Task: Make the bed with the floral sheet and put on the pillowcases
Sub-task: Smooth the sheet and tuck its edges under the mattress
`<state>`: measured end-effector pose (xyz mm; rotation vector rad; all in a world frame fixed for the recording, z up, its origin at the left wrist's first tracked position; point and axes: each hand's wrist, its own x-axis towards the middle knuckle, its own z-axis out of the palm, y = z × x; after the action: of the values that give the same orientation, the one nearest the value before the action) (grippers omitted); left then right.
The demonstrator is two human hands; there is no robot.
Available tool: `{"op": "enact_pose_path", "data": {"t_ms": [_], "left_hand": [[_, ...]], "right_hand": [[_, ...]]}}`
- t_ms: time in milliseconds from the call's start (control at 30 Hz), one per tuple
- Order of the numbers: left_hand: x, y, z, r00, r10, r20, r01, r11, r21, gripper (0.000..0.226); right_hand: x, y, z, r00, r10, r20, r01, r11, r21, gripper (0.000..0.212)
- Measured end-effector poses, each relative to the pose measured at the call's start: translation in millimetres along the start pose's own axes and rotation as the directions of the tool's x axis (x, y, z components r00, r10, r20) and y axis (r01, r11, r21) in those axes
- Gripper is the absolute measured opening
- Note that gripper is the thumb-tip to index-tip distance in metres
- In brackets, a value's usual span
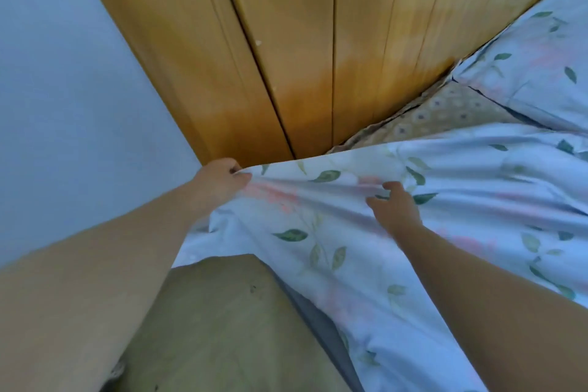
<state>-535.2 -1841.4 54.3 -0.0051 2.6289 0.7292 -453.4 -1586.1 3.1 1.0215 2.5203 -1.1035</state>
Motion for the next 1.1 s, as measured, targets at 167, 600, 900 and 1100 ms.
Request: {"op": "enact_pose_path", "data": {"t_ms": [167, 600, 900, 1100], "left_hand": [[-3, -25, 14, 0.994, -0.076, -0.073, 0.077, 0.997, 0.024, 0.007], [-54, -18, 184, 0.865, 0.315, 0.392, -0.364, 0.93, 0.056, 0.005], [-131, -26, 307, 0.67, 0.383, 0.637, -0.552, 0.83, 0.082, 0.026], [-161, -50, 367, 0.666, 0.531, 0.524, -0.746, 0.454, 0.488, 0.05]], "right_hand": [[-24, 11, 24, 0.994, -0.014, -0.105, 0.006, 0.997, -0.078, 0.047], [-106, 143, 67, 0.951, 0.303, -0.067, -0.302, 0.953, 0.026, 0.008], [-159, 255, 106, 0.934, 0.333, 0.127, -0.285, 0.912, -0.295, 0.034], [-166, 298, 155, 0.989, 0.143, -0.03, -0.126, 0.739, -0.661, 0.078]]}}
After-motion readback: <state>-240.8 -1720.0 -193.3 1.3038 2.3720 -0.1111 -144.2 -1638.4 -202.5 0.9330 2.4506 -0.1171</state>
